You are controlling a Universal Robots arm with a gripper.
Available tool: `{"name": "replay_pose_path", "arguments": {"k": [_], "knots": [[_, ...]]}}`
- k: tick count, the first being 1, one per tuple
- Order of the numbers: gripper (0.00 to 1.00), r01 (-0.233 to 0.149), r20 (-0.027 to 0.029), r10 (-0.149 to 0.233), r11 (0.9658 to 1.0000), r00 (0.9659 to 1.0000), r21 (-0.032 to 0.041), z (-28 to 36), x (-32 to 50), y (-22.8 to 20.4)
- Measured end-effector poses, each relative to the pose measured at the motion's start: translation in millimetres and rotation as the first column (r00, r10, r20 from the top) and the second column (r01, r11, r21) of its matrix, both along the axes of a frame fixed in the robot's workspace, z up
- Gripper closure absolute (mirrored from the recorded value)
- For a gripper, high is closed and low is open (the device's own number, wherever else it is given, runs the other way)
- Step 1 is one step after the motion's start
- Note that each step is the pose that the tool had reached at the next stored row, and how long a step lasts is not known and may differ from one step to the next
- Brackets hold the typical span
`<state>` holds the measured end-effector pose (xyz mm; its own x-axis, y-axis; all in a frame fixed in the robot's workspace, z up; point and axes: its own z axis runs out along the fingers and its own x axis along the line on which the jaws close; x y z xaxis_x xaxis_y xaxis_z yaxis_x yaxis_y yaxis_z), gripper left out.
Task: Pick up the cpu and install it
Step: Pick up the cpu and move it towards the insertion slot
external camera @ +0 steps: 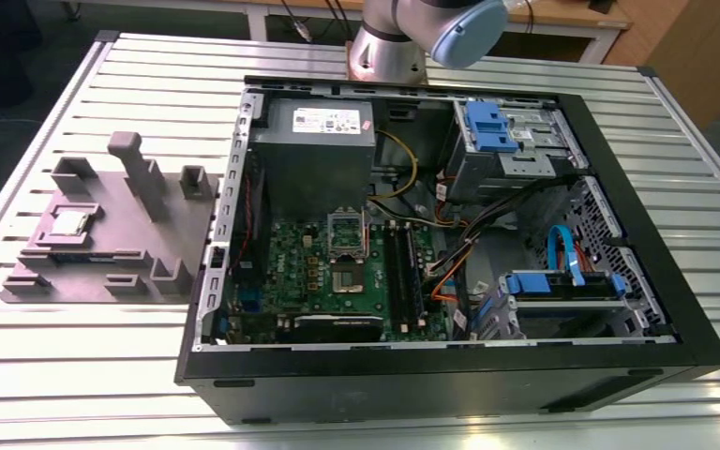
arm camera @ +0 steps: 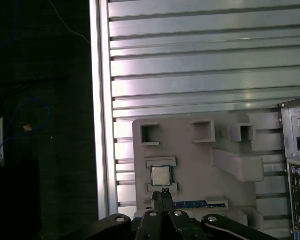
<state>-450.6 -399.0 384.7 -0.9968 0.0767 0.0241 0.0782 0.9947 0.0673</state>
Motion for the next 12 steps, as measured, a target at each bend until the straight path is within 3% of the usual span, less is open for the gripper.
{"name": "replay_pose_path", "arguments": {"k": [8,11,12], "knots": [[0.90,0.000,0.0000,0.000,1.0000,1.0000,0.0000,0.0,-0.6,0.0],[0.84,0.000,0.0000,0.000,1.0000,1.0000,0.0000,0.0,-0.8,0.0],[0.77,0.000,0.0000,0.000,1.0000,1.0000,-0.0001,0.0,-0.9,0.0]]}}
